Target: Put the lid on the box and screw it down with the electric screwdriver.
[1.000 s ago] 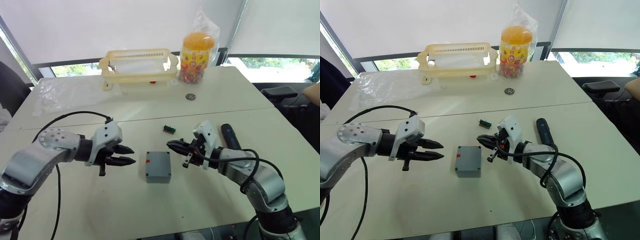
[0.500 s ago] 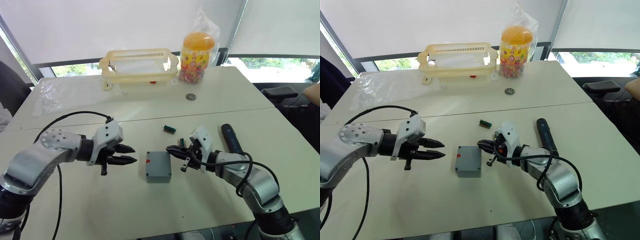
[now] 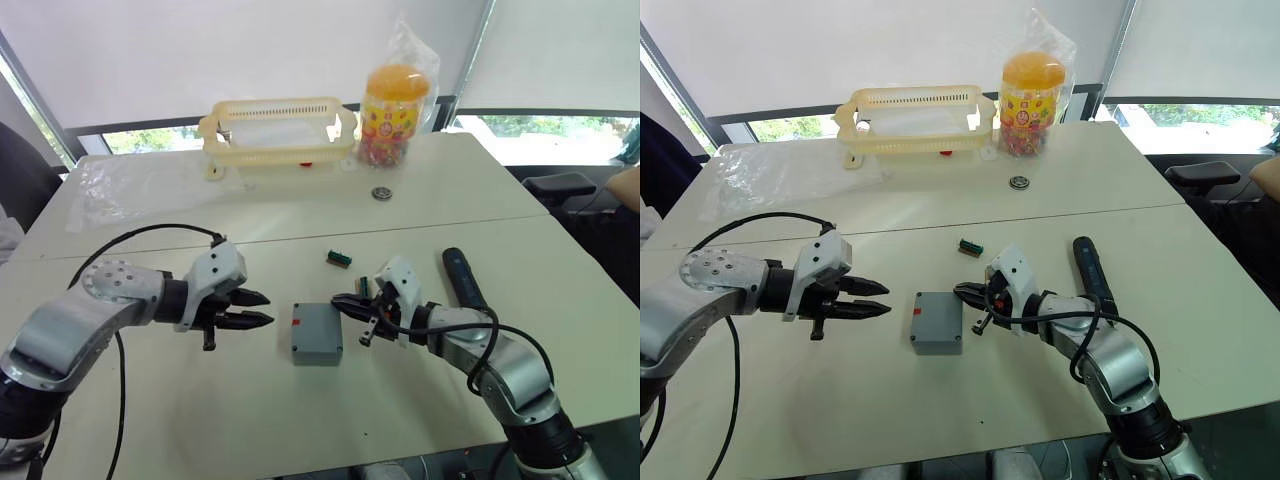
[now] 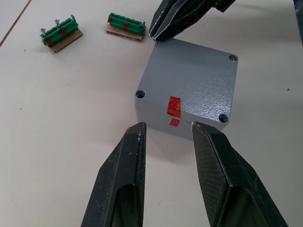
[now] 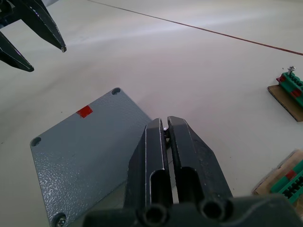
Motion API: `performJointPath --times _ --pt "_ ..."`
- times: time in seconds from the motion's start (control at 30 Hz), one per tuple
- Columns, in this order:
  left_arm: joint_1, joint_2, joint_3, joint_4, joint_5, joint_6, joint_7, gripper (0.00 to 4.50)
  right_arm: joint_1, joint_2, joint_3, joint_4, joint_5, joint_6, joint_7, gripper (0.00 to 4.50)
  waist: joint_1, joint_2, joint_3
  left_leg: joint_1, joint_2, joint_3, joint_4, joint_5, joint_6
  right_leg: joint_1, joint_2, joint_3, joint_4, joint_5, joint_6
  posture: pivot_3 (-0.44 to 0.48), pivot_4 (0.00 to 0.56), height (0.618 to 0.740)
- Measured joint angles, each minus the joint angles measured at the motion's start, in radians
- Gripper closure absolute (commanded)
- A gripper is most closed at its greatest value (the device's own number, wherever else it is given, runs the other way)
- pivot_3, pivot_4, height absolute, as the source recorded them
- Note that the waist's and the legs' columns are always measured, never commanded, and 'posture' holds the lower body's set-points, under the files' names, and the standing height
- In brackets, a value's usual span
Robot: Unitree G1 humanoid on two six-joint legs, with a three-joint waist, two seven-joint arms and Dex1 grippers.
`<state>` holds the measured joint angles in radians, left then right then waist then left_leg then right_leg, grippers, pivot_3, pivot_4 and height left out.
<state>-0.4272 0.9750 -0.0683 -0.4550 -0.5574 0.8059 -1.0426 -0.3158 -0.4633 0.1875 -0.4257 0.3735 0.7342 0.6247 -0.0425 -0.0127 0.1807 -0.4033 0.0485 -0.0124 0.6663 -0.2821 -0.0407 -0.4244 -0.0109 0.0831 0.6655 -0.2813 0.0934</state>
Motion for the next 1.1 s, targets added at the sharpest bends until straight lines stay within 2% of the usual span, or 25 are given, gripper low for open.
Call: performJointPath --times 0.07,0.17,0.3,0.47,0.63,0.77,0.87,0.93,1.0,1.1 --pt "0.000 0.000 0.000 0.000 0.000 0.000 0.001 3.00 0.000 0.000 0.001 0.000 -0.002 0.000 0.000 4.43 0.000 0.000 0.000 0.000 0.000 0.000 0.000 0.000 0.000 0.000 0.000 0.000 0.000 0.000 0.000 0.000 0.150 0.740" --pt "0.001 -0.003 0.000 0.001 0.001 0.000 0.001 3.00 0.000 0.000 0.001 0.000 -0.008 -0.001 0.001 3.58 0.000 0.000 0.000 0.000 0.000 0.000 0.000 0.000 0.000 0.000 0.000 0.000 0.000 0.000 0.000 0.000 0.150 0.740" --pt "0.006 -0.004 0.000 0.002 0.004 -0.002 0.001 3.00 0.000 0.000 0.001 0.000 -0.008 -0.001 0.000 1.48 0.000 0.000 0.000 0.000 0.000 0.000 0.000 0.000 0.000 0.000 0.000 0.000 0.000 0.000 0.000 0.000 0.150 0.740" --pt "0.024 -0.008 0.000 0.005 0.003 -0.003 0.001 3.00 0.000 0.000 -0.014 -0.009 0.001 0.000 -0.001 1.48 0.000 0.000 0.000 0.000 0.000 0.000 0.000 0.000 0.000 0.000 0.000 0.000 0.000 0.000 0.000 0.000 0.150 0.740" --pt "0.020 -0.019 0.002 0.014 -0.008 0.002 0.001 3.00 -0.017 0.000 -0.087 -0.081 0.063 0.037 -0.004 1.48 0.001 0.000 0.000 0.000 0.000 0.000 0.000 0.000 0.000 0.000 0.000 0.000 0.000 0.000 0.000 0.000 0.150 0.740" --pt "-0.073 -0.052 0.023 0.047 -0.071 0.043 -0.001 3.00 -0.143 -0.030 -0.286 -0.137 0.265 0.220 -0.044 1.48 0.005 0.000 0.000 -0.001 0.000 -0.001 0.001 0.000 0.000 0.000 0.000 0.000 0.001 0.000 0.000 0.000 0.150 0.740" --pt "-0.185 -0.074 0.023 0.046 -0.120 0.063 -0.033 3.00 -0.234 -0.217 -0.453 -0.089 0.377 0.387 -0.039 1.48 0.024 0.000 0.000 -0.001 -0.001 0.000 0.001 0.000 0.000 0.001 -0.001 -0.001 -0.001 0.000 0.000 0.000 0.150 0.740" --pt "-0.220 -0.079 0.014 0.038 -0.130 0.059 -0.059 3.00 -0.245 -0.323 -0.527 -0.024 0.393 0.448 -0.026 0.94 0.028 0.000 0.000 0.000 -0.001 0.000 0.000 0.000 0.000 0.001 -0.001 0.000 -0.002 0.000 0.000 0.000 0.150 0.740" --pt "-0.230 -0.094 -0.031 0.029 -0.126 0.042 -0.091 3.00 -0.215 -0.454 -0.517 0.033 0.384 0.490 0.005 0.15 0.028 0.001 0.000 0.000 -0.001 0.001 0.000 0.000 0.000 0.000 0.000 0.000 -0.002 0.000 0.000 0.000 0.150 0.740" --pt "-0.228 -0.095 -0.115 0.001 -0.087 -0.018 -0.151 3.00 -0.154 -0.637 -0.455 0.104 0.367 0.581 0.058 0.06 0.025 0.002 0.000 0.000 0.000 0.002 0.000 0.000 0.000 0.000 0.000 0.002 -0.001 0.000 0.000 0.000 0.150 0.740"
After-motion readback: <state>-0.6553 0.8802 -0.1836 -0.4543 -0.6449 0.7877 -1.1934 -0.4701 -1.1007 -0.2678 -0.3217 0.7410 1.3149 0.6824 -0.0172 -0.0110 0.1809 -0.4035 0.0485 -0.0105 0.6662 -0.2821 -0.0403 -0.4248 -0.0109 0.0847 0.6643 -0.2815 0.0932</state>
